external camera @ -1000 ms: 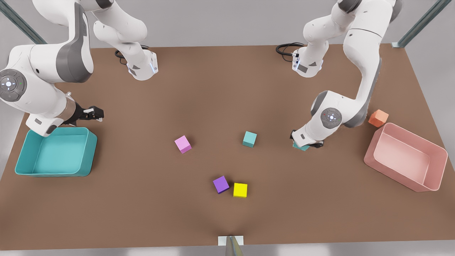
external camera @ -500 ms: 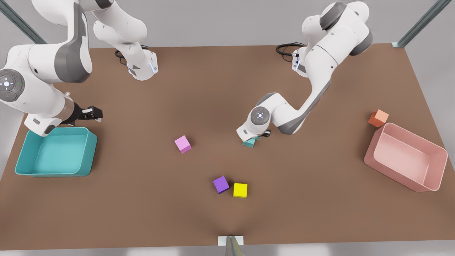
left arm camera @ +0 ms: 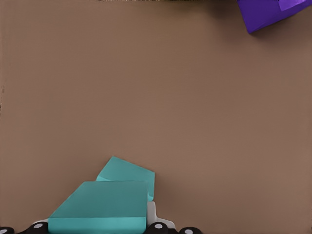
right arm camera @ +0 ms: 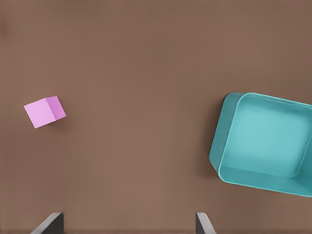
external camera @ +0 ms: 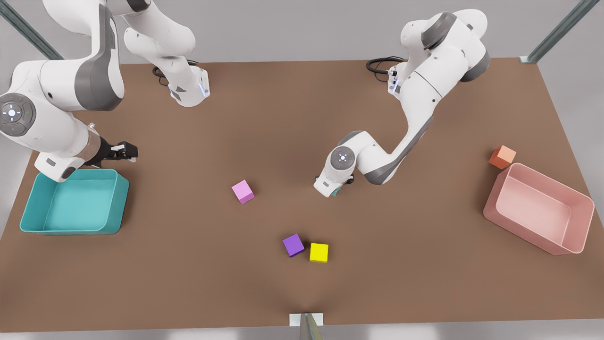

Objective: Stack the two blue cubes on top of each other

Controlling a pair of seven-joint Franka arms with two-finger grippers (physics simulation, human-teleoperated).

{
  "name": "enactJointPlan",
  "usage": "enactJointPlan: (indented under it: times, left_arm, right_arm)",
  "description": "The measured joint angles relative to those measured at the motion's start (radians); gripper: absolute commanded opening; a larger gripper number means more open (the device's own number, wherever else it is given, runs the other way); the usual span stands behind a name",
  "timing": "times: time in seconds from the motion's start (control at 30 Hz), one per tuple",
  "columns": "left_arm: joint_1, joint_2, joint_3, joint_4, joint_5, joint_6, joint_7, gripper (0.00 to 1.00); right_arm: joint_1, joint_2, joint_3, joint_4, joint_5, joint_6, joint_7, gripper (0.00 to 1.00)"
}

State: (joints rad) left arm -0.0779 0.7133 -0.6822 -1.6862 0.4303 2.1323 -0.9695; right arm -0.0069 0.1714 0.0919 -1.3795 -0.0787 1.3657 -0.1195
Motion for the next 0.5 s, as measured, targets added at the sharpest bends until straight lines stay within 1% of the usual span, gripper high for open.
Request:
enactJointPlan:
  times: [0.03,0.07,0.23,0.33,0.4,0.5]
  left_arm:
    - [0.001,0.0,0.0,0.0,0.001,0.002,-0.013,0.59]
    - [0.002,-0.001,0.001,0.0,0.002,0.003,-0.025,1.0]
    - [0.003,-0.005,0.0,-0.001,0.024,0.0,-0.072,1.0]
    - [0.005,-0.022,-0.01,0.018,0.03,-0.045,-0.095,1.0]
    - [0.016,-0.04,-0.048,0.097,0.029,-0.128,-0.108,1.0]
    - [0.063,-0.047,-0.126,0.287,0.009,-0.303,-0.121,1.0]
  right_arm:
    - [0.0,0.0,0.0,0.0,0.0,0.0,0.0,1.0]
    - [0.001,0.0,0.0,0.0,0.0,0.0,0.0,1.0]
    - [0.002,0.001,0.0,0.0,0.0,0.0,0.0,1.0]
    - [0.002,0.001,0.0,0.0,0.0,0.0,0.001,1.0]
    - [0.002,0.002,0.0,0.0,0.0,0.0,0.001,1.0]
    - [0.002,0.002,0.0,0.0,0.0,0.0,0.001,1.0]
